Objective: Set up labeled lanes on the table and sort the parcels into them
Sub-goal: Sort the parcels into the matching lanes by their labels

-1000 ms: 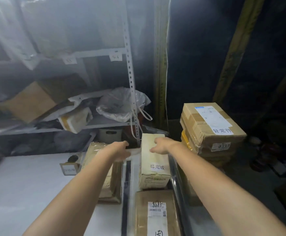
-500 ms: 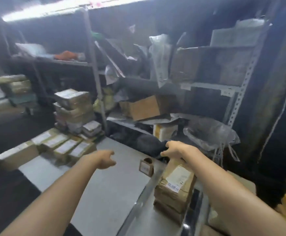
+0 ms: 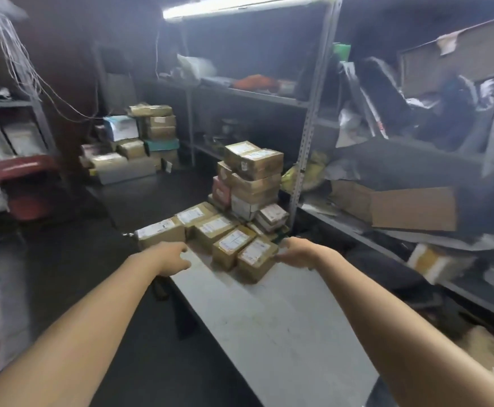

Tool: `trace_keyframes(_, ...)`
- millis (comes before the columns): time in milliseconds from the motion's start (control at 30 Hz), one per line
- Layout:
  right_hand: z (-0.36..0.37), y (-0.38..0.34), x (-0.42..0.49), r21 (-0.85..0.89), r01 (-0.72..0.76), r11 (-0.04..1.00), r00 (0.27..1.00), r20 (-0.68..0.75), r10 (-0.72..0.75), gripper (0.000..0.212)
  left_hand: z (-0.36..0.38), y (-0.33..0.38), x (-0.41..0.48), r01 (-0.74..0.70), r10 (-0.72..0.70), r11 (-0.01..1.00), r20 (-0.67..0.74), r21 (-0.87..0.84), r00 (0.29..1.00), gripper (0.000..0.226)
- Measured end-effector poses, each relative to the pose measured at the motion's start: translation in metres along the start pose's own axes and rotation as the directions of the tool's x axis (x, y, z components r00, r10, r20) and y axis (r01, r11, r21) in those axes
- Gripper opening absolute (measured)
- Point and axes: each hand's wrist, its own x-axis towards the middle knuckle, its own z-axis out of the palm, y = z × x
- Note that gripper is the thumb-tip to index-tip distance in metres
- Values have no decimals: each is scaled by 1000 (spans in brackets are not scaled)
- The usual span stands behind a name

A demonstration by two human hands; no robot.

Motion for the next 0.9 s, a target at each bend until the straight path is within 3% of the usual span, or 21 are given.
trace_keyframes(167, 17, -43, 63, 5, 9, 1000, 999, 42, -9, 67, -6, -50, 54, 16, -16, 999, 4, -48, 1000, 59)
trace_keyframes(333, 32, -41, 137, 10, -8, 1000, 999, 35, 8, 62, 6, -49, 123, 3, 0, 996, 30, -91, 1000, 55)
trace_keyframes(667, 79, 24, 267, 131, -223, 966, 974, 64, 216, 62, 52, 29, 278, -169, 176, 984, 140, -61, 974, 54)
trace_keyframes(900, 103, 52, 308, 257, -390, 884, 921, 94, 379, 55, 97, 84, 354, -308, 326, 945, 234, -111, 916, 46)
